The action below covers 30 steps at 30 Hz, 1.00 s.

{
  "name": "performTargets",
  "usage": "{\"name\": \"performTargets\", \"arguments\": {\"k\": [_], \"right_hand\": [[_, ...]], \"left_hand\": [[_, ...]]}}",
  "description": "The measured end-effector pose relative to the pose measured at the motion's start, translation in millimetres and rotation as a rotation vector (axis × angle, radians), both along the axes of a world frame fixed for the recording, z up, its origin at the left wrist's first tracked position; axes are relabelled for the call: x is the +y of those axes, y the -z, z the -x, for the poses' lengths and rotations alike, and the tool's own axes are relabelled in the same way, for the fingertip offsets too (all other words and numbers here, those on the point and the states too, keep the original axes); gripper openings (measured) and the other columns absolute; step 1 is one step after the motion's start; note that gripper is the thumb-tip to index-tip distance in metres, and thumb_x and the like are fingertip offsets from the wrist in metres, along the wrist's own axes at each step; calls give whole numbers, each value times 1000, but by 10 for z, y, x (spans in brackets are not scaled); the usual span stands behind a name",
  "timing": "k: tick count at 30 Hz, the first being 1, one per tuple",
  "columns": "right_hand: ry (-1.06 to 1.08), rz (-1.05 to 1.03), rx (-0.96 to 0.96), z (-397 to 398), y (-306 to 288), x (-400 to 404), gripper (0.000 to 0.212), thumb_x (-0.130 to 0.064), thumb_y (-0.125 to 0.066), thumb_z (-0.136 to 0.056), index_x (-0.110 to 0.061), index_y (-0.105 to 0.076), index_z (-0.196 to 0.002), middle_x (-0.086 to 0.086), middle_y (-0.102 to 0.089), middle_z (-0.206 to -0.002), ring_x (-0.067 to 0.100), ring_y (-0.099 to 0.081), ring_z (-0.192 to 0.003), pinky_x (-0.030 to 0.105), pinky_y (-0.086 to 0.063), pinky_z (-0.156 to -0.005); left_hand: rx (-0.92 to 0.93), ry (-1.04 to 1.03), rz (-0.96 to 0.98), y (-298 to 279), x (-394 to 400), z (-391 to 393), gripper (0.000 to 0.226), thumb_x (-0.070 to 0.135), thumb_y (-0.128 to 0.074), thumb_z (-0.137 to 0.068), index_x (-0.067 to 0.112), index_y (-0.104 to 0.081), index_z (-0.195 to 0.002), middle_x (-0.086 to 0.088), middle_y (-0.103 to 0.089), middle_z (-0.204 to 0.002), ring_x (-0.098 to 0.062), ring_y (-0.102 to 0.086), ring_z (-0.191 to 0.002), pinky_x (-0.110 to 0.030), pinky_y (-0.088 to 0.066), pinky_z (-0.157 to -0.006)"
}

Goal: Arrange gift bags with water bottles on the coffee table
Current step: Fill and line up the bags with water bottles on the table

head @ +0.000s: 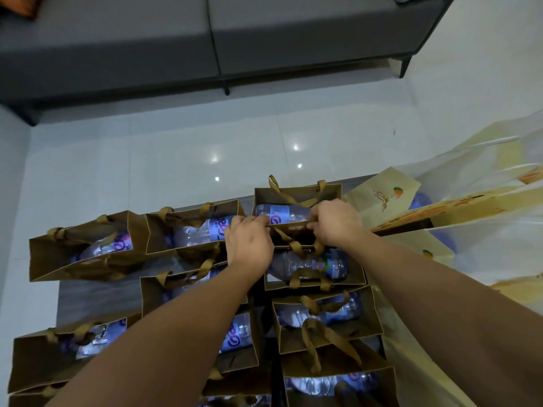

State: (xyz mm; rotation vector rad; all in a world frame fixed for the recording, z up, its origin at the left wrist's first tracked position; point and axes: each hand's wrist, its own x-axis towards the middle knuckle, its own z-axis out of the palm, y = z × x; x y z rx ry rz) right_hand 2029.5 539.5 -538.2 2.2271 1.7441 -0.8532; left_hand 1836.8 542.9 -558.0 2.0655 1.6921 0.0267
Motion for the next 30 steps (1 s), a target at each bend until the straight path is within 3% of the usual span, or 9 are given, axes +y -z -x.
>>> {"name": "performTargets", "arguments": {"k": [5, 9, 12, 14, 19, 22, 25, 28, 30], "right_hand": [[304, -247, 328, 32, 17, -163, 22, -12, -69, -82, -32, -69, -91, -11, -67, -83, 7, -61, -82, 30, -53, -76], [216, -439, -57, 22, -13, -92, 51, -16, -68, -85, -16, -52, -133, 8, -51, -125, 25, -51, -112, 36, -48, -91], [537, -272, -44, -48, 4, 45, 55, -15, -69, -89, -7, -40, -136, 17, -52, -129, 33, -54, -114, 39, -47, -85], [662, -150, 43, -89, 95, 46, 44, -12, -65, -93, -5, -43, -131, 16, -61, -118, 34, -61, -107, 40, -50, -77], [492, -134, -25, -131, 180, -115, 34, -7, -62, -93, -5, -52, -125, 16, -64, -112, 33, -62, -101, 41, -54, -77], [92, -301, -162, -134, 145, -155, 62, -1, -72, -80, -12, -43, -134, 13, -50, -125, 30, -50, -111, 40, -51, -82], [-283, -283, -72, -101, 153, -53, 59, -4, -74, -76, -17, -55, -131, 5, -53, -130, 25, -49, -114, 37, -50, -87], [-213, -83, 62, -52, 164, 84, 67, -9, -70, -82, -21, -48, -144, 2, -51, -140, 26, -54, -121, 39, -52, -94], [-170, 8, 97, -38, 164, 152, 65, -15, -69, -85, -21, -44, -145, 4, -52, -137, 27, -56, -120, 40, -51, -97]], "left_hand": [[81, 23, 19, -18, 48, -81, 20, 23, -53, -99, 22, -69, -111, 1, -67, -104, -22, -50, -107, -42, -38, -98], [160, 100, 7, -71, 82, -131, 20, 29, -55, -97, 24, -67, -113, 1, -67, -107, -23, -52, -110, -48, -30, -111], [-123, -108, -50, -126, 109, -162, 29, 31, -58, -95, 21, -60, -122, -1, -60, -114, -23, -55, -104, -45, -33, -108], [-155, -224, -53, -161, 140, -203, 30, 27, -56, -95, 16, -53, -123, -5, -56, -115, -24, -56, -95, -42, -39, -97], [171, -242, 123, -204, 262, -294, 28, 25, -56, -97, 12, -50, -120, -4, -56, -86, -27, -60, -85, -43, -38, -94], [236, -254, 168, -222, 339, -312, 25, 23, -58, -97, 13, -56, -120, -9, -66, -101, -30, -64, -99, -44, -37, -100], [225, -260, 147, -189, 347, -297, 26, 20, -59, -95, 15, -57, -120, -8, -67, -107, -30, -63, -101, -43, -36, -96], [105, -138, -73, -161, 257, -242, 49, 11, -64, -84, 20, -50, -130, -4, -59, -119, -29, -54, -108, -42, -33, -90], [76, 119, -180, -140, 200, -184, 60, 13, -67, -77, 26, -52, -134, 1, -52, -132, -26, -43, -118, -40, -30, -92]]}}
